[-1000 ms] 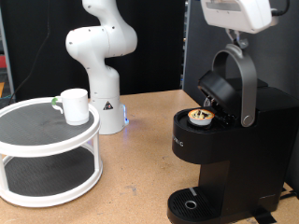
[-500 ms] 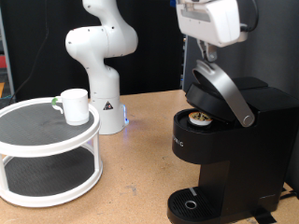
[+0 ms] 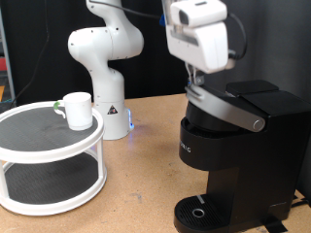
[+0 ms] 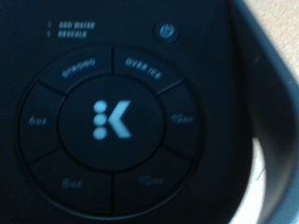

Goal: Make a cup of coffee with the keurig machine

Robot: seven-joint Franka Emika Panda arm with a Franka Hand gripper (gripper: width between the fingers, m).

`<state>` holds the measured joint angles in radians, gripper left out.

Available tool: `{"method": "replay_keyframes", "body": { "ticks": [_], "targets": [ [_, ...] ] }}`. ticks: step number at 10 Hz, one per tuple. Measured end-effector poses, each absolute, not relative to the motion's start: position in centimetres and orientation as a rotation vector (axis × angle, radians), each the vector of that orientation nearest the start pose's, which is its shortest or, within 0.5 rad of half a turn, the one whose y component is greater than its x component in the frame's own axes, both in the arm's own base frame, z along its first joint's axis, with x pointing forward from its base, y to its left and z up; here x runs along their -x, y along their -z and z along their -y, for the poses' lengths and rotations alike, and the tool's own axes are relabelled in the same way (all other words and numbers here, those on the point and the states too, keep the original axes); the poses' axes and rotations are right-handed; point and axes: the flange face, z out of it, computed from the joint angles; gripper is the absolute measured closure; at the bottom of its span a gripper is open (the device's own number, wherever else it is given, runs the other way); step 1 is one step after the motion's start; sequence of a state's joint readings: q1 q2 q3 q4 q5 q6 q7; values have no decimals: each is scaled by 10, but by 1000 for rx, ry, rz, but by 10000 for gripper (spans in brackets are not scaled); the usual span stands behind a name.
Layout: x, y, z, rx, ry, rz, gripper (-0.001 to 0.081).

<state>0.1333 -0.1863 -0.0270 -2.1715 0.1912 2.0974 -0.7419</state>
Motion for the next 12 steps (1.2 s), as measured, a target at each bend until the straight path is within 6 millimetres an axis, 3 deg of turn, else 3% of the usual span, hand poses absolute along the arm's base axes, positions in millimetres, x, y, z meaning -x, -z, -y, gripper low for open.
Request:
{"method": "replay_keyframes", "body": {
  "ticks": [4, 12],
  "targets": [
    [-492, -425, -47, 2799, 224, 1107, 799],
    [-488, -422, -38, 2773, 305, 1041, 799]
  ]
}}
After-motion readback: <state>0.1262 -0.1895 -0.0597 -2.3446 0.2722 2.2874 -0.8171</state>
